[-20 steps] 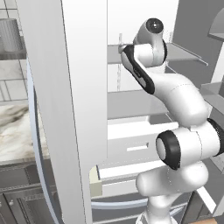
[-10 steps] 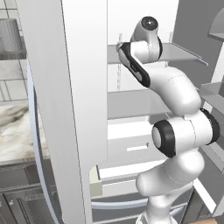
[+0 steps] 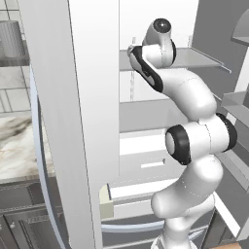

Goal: There is a bowl on the dining counter. Grab a lemon wedge from the fridge and place it in the bowl. Then get the liquor bottle and glass cup from the cabinet and place them next to the bowl.

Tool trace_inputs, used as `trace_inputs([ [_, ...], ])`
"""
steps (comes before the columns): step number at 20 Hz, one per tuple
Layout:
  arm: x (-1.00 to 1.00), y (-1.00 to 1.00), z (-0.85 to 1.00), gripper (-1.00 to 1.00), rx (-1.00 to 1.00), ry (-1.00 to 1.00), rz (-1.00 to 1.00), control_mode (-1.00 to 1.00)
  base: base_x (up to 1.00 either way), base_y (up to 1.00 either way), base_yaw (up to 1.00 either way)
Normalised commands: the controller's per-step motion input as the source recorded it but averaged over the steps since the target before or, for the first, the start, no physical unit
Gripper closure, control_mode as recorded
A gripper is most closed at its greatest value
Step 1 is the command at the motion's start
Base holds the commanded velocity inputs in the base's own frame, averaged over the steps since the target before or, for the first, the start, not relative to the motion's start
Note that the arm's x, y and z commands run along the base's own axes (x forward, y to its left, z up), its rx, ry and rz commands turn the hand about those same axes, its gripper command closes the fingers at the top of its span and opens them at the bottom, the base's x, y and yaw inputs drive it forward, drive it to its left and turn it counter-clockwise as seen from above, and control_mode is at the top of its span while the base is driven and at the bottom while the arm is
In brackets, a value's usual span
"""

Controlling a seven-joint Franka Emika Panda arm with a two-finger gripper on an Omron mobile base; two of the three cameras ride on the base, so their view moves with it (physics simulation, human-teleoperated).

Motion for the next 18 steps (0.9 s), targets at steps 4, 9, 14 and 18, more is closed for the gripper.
trace_inputs([
  [4, 0.24, 0.0, -0.12, -1.0, 0.0, 0.0, 0.0, -1.0, 0.0, 0.0, 0.0],
  [9, 0.14, 0.0, -0.12, -1.0, 0.0, 0.0, 0.0, -1.0, 0.0, 0.0, 0.0],
  [14, 0.14, 0.0, -0.12, -1.0, 0.0, 0.0, 0.0, -1.0, 0.0, 0.0, 0.0],
  [18, 0.1, 0.01, -0.1, 1.0, 0.0, 0.0, 0.0, -1.0, 0.0, 0.0, 0.0],
])
